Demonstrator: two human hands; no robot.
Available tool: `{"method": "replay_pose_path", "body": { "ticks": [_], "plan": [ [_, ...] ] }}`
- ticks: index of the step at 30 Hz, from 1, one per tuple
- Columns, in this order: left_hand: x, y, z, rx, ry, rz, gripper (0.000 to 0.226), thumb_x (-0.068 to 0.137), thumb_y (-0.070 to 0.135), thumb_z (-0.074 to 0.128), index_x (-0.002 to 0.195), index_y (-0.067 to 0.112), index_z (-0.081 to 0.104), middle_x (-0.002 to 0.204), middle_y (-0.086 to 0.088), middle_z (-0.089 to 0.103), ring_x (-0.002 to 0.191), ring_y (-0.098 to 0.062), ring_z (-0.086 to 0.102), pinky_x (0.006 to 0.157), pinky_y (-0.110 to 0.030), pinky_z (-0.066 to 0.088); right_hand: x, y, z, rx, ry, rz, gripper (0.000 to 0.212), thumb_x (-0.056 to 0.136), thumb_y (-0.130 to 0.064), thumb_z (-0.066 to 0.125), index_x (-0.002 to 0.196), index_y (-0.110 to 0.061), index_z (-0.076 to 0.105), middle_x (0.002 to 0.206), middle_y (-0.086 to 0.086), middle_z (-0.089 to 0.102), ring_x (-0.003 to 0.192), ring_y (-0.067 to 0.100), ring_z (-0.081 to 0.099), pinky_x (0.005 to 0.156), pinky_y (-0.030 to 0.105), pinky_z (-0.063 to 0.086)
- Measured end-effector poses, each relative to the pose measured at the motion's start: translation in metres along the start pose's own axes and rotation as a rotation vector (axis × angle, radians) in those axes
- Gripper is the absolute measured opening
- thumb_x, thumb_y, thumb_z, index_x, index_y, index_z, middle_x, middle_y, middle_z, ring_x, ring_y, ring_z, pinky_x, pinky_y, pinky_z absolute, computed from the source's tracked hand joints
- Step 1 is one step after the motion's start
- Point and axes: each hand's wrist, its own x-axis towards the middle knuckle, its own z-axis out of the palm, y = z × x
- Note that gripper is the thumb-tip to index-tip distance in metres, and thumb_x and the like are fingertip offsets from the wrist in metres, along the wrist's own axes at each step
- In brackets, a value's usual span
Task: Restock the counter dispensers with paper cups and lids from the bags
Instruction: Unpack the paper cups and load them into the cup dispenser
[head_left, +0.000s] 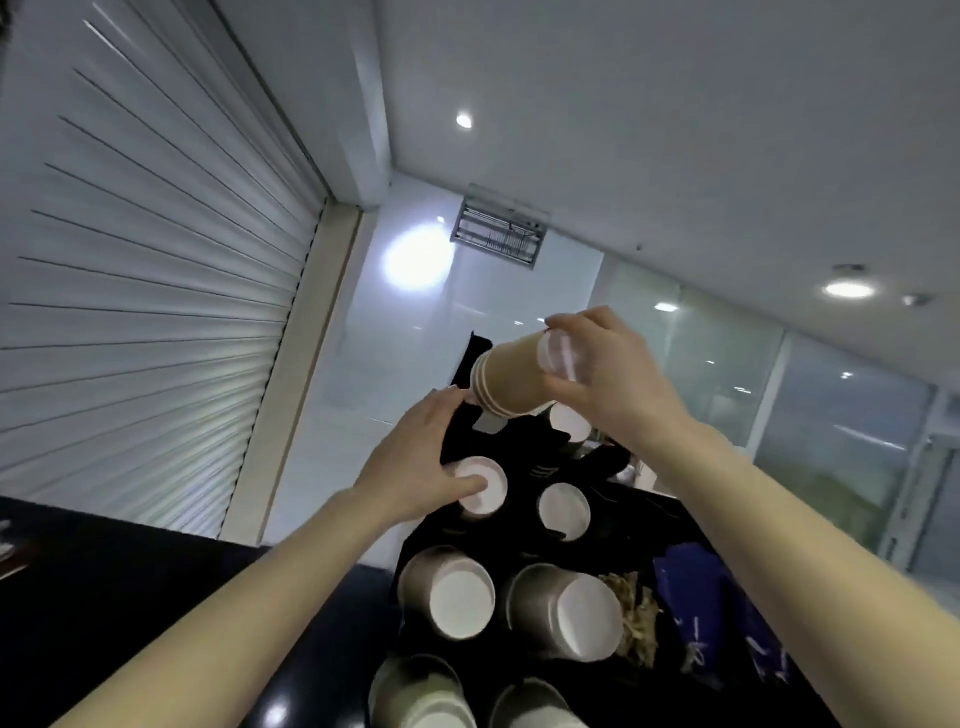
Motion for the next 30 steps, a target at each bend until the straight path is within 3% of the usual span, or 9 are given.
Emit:
{"method": "replay_pose_path", "body": {
  "ticks": [5,9,13,16,21,25,27,30],
  "plan": [
    [0.004,-0.014,0.005,-0.01,0.031,0.06,0.096,0.065,0.056,0.071,0.145,0.039,0.021,0.151,0.019,0.02,0.134,-0.007,0.035,0.102,-0.035,0.045,0.041,-0.002,0.033,-0.176,-0.185,-0.042,0.054,0.08,-0.025,0.07,0.131,-0.029,0.054,0.127,-0.001,0.051,0.111,0.021,0.055,0.092,0.037,0.048],
    [0.005,-0.014,0.003,-0.012,0.042,0.074,0.09,0.065,0.049,0.072,0.14,0.04,0.023,0.147,0.025,0.016,0.127,-0.008,0.04,0.092,-0.038,0.051,0.061,-0.005,0.036,-0.206,-0.21,-0.016,0.056,0.075,-0.025,0.076,0.127,-0.026,0.058,0.123,0.002,0.056,0.11,0.023,0.056,0.091,0.034,0.046],
    [0.002,-0.011,0.003,-0.027,0.041,0.057,0.092,0.066,0.044,0.074,0.142,0.039,0.022,0.147,0.024,0.014,0.126,-0.01,0.042,0.086,-0.037,0.052,0.049,0.0,0.056,-0.215,-0.301,0.012,0.059,0.07,-0.031,0.081,0.125,-0.026,0.059,0.12,0.001,0.054,0.108,0.023,0.056,0.091,0.037,0.047],
    [0.002,-0.011,0.004,-0.001,0.052,0.05,0.093,0.066,0.044,0.073,0.143,0.04,0.022,0.149,0.023,0.015,0.126,-0.011,0.044,0.083,-0.035,0.051,0.03,0.005,0.092,-0.176,-0.36,-0.01,0.064,0.075,-0.033,0.078,0.133,-0.022,0.053,0.127,0.003,0.05,0.11,0.022,0.055,0.093,0.037,0.045],
    [0.005,-0.01,0.007,0.059,0.046,0.042,0.091,0.066,0.043,0.073,0.141,0.037,0.022,0.15,0.021,0.016,0.125,-0.013,0.044,0.08,-0.034,0.05,0.032,0.015,0.112,-0.157,-0.307,0.004,0.068,0.078,-0.024,0.074,0.14,-0.02,0.046,0.134,0.005,0.046,0.119,0.024,0.051,0.095,0.038,0.044],
    [0.003,-0.006,0.003,0.144,0.006,-0.003,0.089,0.077,0.049,0.069,0.149,0.033,0.018,0.157,0.013,0.016,0.137,-0.016,0.035,0.095,-0.039,0.047,0.02,0.013,0.095,-0.136,-0.342,0.021,0.072,0.082,-0.037,0.07,0.145,-0.024,0.037,0.148,0.002,0.035,0.132,0.021,0.042,0.102,0.037,0.041],
    [-0.004,0.003,0.0,0.15,0.034,-0.014,0.078,0.088,0.051,0.06,0.152,0.03,0.02,0.159,0.007,0.02,0.14,-0.018,0.03,0.103,-0.039,0.041,-0.002,0.008,0.076,-0.081,-0.198,0.039,0.061,0.086,-0.034,0.065,0.141,-0.023,0.043,0.145,0.001,0.039,0.128,0.021,0.044,0.099,0.035,0.042],
    [-0.036,0.029,-0.005,0.041,0.184,-0.008,0.059,0.095,0.044,0.054,0.148,0.027,0.034,0.149,0.005,0.036,0.134,-0.014,0.038,0.1,-0.028,0.037,-0.059,-0.005,0.04,0.066,-0.079,0.032,0.041,0.089,-0.025,0.062,0.129,-0.019,0.056,0.131,-0.001,0.05,0.12,0.015,0.049,0.097,0.027,0.039]
  ]
}}
